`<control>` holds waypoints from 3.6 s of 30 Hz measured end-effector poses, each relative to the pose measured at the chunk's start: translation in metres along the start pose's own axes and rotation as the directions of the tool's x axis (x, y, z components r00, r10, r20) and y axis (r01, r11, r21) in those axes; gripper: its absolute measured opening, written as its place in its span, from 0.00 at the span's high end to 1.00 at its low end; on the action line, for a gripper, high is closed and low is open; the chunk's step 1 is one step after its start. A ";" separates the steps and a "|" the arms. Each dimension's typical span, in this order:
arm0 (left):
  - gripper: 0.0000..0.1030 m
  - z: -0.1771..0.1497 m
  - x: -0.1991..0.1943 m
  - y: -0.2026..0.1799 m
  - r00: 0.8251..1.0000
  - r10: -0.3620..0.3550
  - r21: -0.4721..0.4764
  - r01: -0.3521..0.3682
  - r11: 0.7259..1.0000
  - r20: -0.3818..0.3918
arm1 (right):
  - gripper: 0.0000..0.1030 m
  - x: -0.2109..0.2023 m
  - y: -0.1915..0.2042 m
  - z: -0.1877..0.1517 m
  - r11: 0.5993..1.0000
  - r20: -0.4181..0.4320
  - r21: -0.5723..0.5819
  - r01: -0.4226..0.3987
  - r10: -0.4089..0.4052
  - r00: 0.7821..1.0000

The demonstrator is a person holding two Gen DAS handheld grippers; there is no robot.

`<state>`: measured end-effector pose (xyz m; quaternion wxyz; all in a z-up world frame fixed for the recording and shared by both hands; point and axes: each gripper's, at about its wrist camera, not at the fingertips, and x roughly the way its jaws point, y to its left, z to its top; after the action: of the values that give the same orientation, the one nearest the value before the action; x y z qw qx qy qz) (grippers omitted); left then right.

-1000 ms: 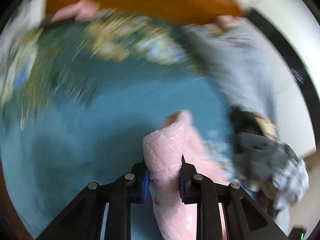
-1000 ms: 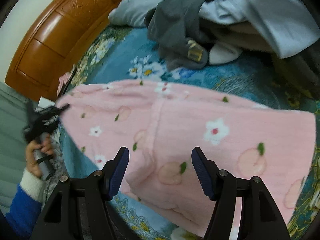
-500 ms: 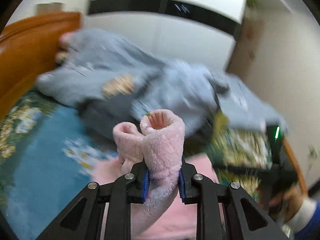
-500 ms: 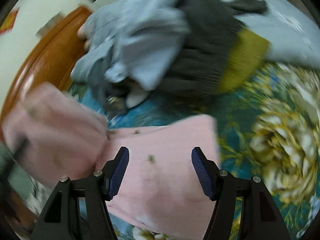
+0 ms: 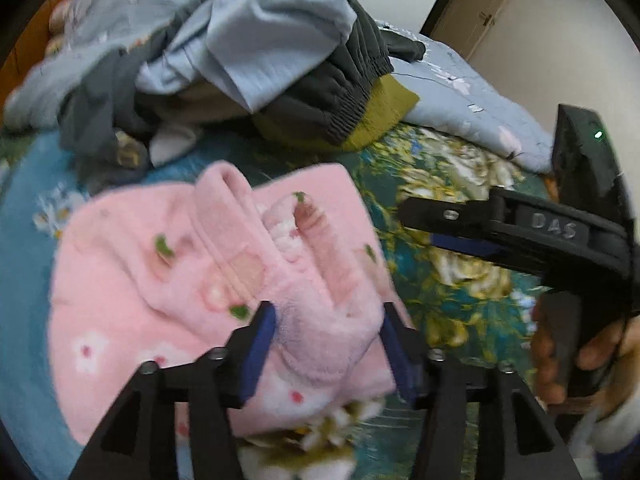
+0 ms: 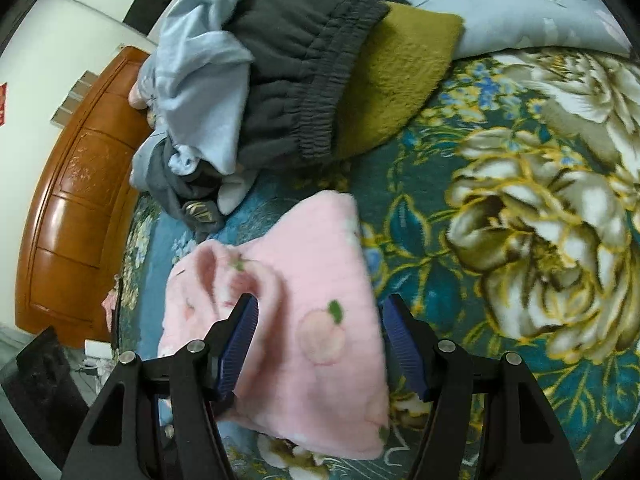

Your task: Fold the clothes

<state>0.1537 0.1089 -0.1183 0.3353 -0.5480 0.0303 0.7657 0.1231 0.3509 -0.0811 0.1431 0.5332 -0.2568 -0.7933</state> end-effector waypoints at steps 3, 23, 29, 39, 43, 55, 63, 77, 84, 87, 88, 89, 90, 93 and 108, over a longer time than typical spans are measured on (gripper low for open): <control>0.42 -0.008 -0.021 0.013 0.998 -0.065 -0.043 0.066 0.997 0.026 | 0.36 0.004 0.008 -0.002 0.999 -0.011 -0.028 -0.026 0.026 1.000; 0.38 -0.104 -0.059 0.207 0.969 0.021 -0.752 0.176 0.635 0.244 | 0.47 0.098 0.079 -0.006 0.988 -0.200 -0.119 -0.103 0.078 0.977; 0.38 -0.104 -0.062 0.216 0.951 -0.027 -0.743 0.258 0.617 0.307 | 0.81 0.048 0.112 -0.005 0.959 -0.150 -0.224 -0.176 0.144 0.978; 0.38 -0.094 -0.045 0.210 0.951 -0.149 -0.720 0.302 0.624 0.269 | 0.80 0.035 0.027 -0.013 0.997 -0.131 -0.064 -0.048 0.039 0.991; 0.38 -0.096 -0.048 0.210 0.949 -0.149 -0.719 0.308 0.623 0.277 | 0.78 0.053 0.002 -0.022 0.999 -0.160 0.022 -0.043 0.046 0.986; 0.36 -0.081 -0.059 0.223 0.974 0.015 -0.718 0.157 0.678 0.226 | 0.17 0.015 0.008 -0.032 0.991 -0.089 -0.130 0.015 -0.026 0.996; 0.33 -0.070 -0.025 0.238 0.994 -0.016 -0.700 0.085 0.709 0.104 | 0.12 0.044 -0.024 -0.040 0.999 -0.142 0.032 -0.015 0.019 0.990; 0.25 -0.058 0.004 0.244 0.996 -0.060 -0.665 0.085 0.742 0.061 | 0.09 0.083 -0.023 -0.042 0.995 -0.150 0.076 -0.068 0.079 0.985; 0.25 -0.062 0.010 0.250 0.988 -0.131 -0.694 0.150 0.704 0.081 | 0.43 0.080 -0.022 -0.037 0.986 -0.155 0.160 -0.050 0.076 0.985; 0.26 -0.062 0.013 0.248 0.982 -0.165 -0.690 0.181 0.701 0.090 | 0.53 0.078 -0.013 -0.034 0.989 -0.158 0.146 -0.038 0.061 0.986; 0.26 -0.061 0.014 0.247 0.980 -0.178 -0.688 0.192 0.700 0.091 | 0.54 0.077 -0.010 -0.033 0.990 -0.161 0.138 -0.033 0.055 0.985; 0.26 -0.061 0.015 0.247 0.977 -0.193 -0.686 0.203 0.698 0.092 | 0.55 0.077 -0.008 -0.032 0.991 -0.164 0.132 -0.030 0.052 0.985; 0.27 -0.061 0.016 0.246 0.975 -0.201 -0.682 0.208 0.701 0.090 | 0.56 0.076 -0.005 -0.032 0.991 -0.167 0.128 -0.027 0.048 0.985; 0.42 -0.060 0.014 0.241 0.979 -0.184 -0.647 0.197 0.737 0.089 | 0.58 0.069 0.005 -0.029 0.994 -0.168 0.106 -0.021 0.038 0.985; 0.73 -0.063 -0.080 0.268 0.879 -0.147 -0.561 0.410 0.719 0.454 | 0.60 0.017 0.237 0.021 0.887 -0.108 -0.461 -0.020 -0.033 0.994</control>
<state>0.0727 -0.1634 -0.1611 0.2400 -0.4688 -0.3830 0.7589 0.0859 0.1515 0.0444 0.2772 0.5288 -0.0509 -0.8006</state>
